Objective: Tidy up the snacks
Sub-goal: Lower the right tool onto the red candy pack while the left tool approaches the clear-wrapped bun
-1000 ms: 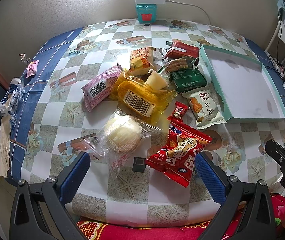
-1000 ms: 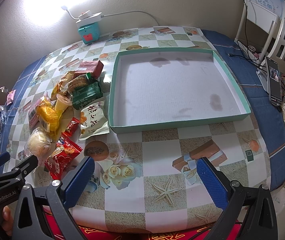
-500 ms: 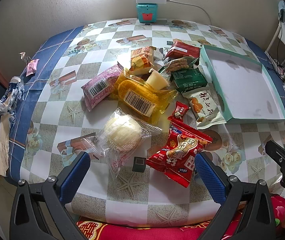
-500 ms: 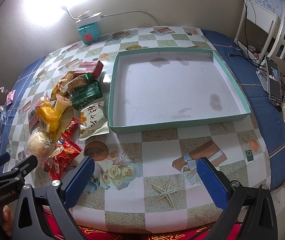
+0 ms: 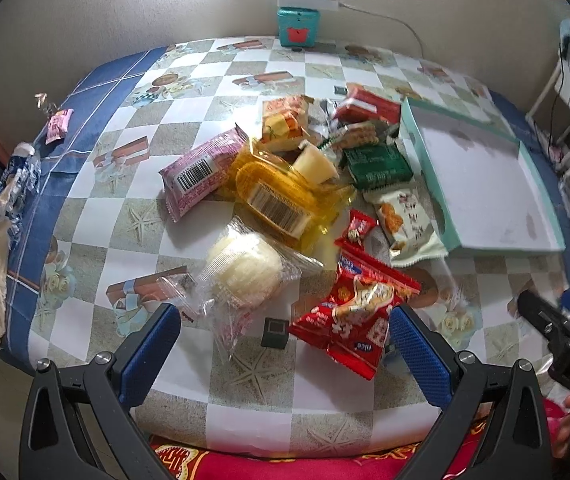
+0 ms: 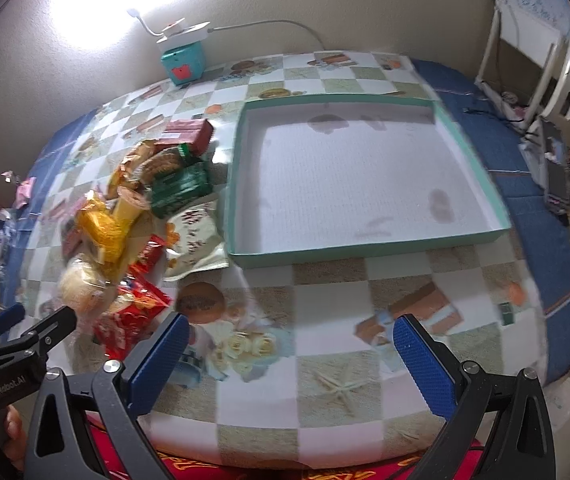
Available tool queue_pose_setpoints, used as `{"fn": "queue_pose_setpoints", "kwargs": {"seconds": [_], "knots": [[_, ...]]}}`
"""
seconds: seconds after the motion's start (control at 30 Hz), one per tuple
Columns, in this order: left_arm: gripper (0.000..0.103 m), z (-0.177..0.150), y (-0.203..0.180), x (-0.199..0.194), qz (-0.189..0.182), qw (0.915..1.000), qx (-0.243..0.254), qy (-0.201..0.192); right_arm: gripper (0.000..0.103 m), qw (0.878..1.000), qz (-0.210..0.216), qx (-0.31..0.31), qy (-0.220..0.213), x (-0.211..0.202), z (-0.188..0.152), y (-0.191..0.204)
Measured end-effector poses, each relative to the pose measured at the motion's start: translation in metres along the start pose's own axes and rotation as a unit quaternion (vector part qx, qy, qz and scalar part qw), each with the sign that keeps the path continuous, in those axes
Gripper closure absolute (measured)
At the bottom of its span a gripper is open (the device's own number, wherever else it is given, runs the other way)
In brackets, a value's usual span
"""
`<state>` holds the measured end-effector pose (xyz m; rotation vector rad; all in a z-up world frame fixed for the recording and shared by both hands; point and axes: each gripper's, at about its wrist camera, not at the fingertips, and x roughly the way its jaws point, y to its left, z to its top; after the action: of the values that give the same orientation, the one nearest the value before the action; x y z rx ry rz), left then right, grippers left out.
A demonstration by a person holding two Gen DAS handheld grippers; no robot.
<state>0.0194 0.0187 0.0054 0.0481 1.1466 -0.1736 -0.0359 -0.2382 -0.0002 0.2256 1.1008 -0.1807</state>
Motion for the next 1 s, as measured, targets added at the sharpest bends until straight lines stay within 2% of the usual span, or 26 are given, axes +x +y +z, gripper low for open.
{"fn": "queue_pose_setpoints", "kwargs": {"seconds": [0.1,0.23,0.3,0.5,0.7,0.77,1.0], "knots": [[0.000,0.005,0.014,-0.003,-0.007,0.9995,-0.022,-0.021,0.000,1.000,0.015,-0.001,0.005,0.005,0.003,0.007],[0.000,0.010,0.033,-0.007,-0.003,0.9981,-0.039,-0.048,0.000,0.997,0.075,0.013,0.029,0.018,0.007,0.020],[0.000,0.012,0.040,-0.006,0.000,0.9975,-0.048,-0.053,0.000,0.996,0.083,-0.001,0.036,0.023,0.008,0.034],[0.000,0.010,0.066,0.011,0.006,0.9954,-0.092,-0.025,0.000,0.990,0.123,-0.019,0.068,0.041,0.006,0.071],[0.000,0.007,0.073,0.026,0.004,0.9949,-0.101,0.001,0.000,0.987,0.117,-0.033,0.100,0.063,0.004,0.097],[0.000,0.007,0.077,0.030,0.015,0.9942,-0.106,0.005,0.000,0.987,0.113,-0.034,0.108,0.069,0.003,0.102],[0.000,0.008,0.086,0.039,-0.002,0.9920,-0.125,0.017,0.000,0.985,0.109,-0.051,0.123,0.080,0.002,0.113]]}}
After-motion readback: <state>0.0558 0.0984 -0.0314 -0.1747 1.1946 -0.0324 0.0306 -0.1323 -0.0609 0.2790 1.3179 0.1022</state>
